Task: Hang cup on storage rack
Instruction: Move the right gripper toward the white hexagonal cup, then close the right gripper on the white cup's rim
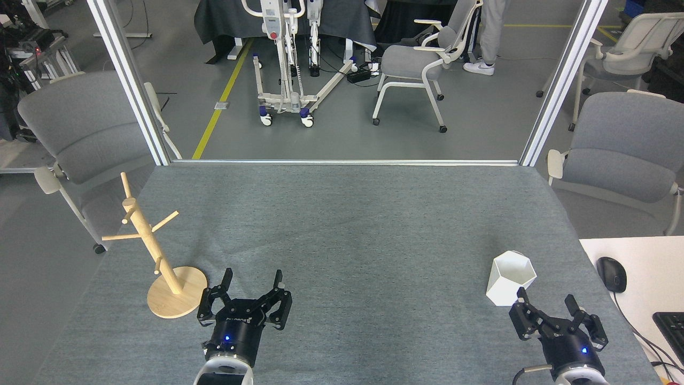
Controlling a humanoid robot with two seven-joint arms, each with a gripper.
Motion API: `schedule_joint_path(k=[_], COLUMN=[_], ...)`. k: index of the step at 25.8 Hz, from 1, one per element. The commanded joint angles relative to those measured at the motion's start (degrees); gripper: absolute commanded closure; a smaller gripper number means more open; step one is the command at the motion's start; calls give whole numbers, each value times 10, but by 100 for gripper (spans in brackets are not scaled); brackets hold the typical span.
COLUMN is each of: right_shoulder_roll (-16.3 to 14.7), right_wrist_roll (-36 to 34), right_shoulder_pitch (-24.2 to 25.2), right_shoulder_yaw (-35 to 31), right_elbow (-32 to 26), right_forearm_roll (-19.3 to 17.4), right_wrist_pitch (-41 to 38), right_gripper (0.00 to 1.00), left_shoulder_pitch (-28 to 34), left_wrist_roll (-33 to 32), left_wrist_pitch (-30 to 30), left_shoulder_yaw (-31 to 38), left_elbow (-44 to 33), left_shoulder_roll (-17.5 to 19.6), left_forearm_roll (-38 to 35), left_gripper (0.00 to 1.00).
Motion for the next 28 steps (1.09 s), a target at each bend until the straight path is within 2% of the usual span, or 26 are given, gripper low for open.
schedule_joint_path(k=[1, 8, 18, 28], right_shoulder_roll=[-2, -2, -10, -18], right_wrist_roll=[-10, -53, -53, -54], right_shoulder_pitch=[-2, -25, -97, -97], right_shoulder_yaw=[2, 22, 68, 70], right_elbow=[22, 50, 151, 155], right_forearm_roll=[5, 10, 11, 10], right_wrist_pitch=[0, 0, 5, 7], right_gripper=[1, 1, 1, 1], left_shoulder_pitch=[-2, -6, -10, -10], left_wrist_roll=[0, 0, 0, 0], left_wrist_pitch=[0, 0, 0, 0], left_shoulder_yaw=[0, 0, 0, 0], left_elbow=[8, 9, 25, 33], left_shoulder_roll=[-1, -1, -1, -1], left_forearm_roll=[-1, -1, -1, -1], left_gripper=[1, 1, 1, 1])
